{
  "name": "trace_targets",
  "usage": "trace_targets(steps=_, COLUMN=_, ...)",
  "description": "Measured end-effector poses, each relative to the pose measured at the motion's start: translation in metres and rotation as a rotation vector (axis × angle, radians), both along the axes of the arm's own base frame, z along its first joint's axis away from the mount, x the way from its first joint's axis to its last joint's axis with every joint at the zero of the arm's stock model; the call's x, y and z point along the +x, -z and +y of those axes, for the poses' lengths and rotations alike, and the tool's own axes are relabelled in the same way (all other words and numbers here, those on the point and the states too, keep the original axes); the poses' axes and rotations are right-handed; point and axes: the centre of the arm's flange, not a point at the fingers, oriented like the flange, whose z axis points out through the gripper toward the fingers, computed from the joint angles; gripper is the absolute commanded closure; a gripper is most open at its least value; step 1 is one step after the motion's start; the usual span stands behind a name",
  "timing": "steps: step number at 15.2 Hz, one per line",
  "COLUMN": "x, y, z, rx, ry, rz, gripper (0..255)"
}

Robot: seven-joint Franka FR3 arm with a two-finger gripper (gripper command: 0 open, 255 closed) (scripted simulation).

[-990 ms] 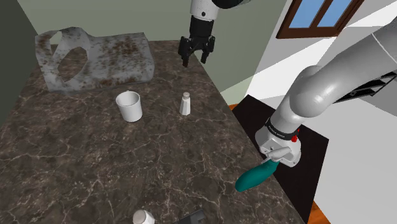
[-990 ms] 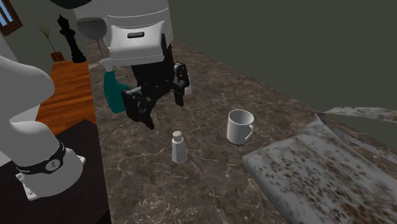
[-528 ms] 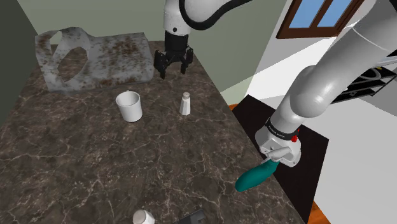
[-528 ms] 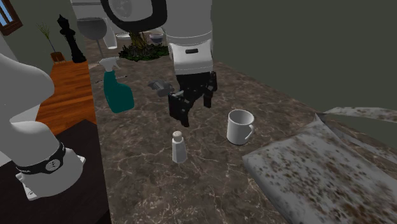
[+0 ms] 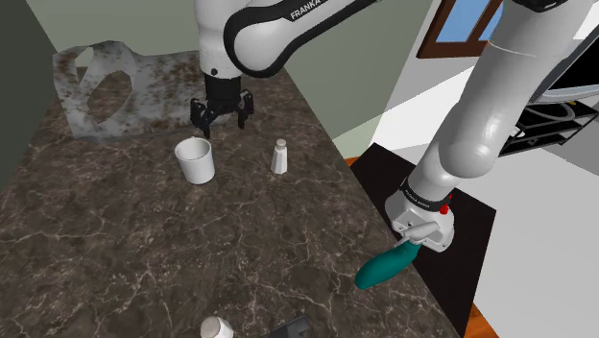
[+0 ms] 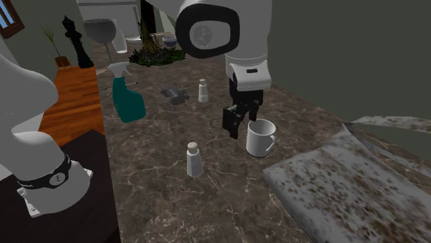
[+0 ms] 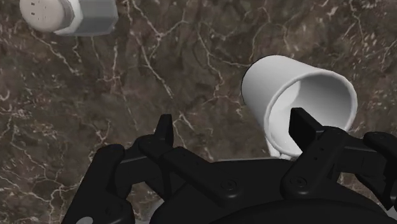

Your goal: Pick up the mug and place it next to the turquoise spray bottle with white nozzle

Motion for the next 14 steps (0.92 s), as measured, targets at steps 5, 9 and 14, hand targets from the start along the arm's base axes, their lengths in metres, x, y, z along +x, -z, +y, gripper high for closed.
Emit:
trace_targets(steps=5, x=0.022, y=0.027, z=0.036, rx=-0.011, ry=0.009, rz=-0.01, gripper=0)
trace_targets(steps=9, x=0.024, y=0.048, z=0.04, rx=-0.012, ry=0.01, rz=-0.01, gripper=0)
trace_targets(steps=14, x=0.024, y=0.062, z=0.041, rx=-0.012, ry=0.01, rz=-0.011, gripper=0)
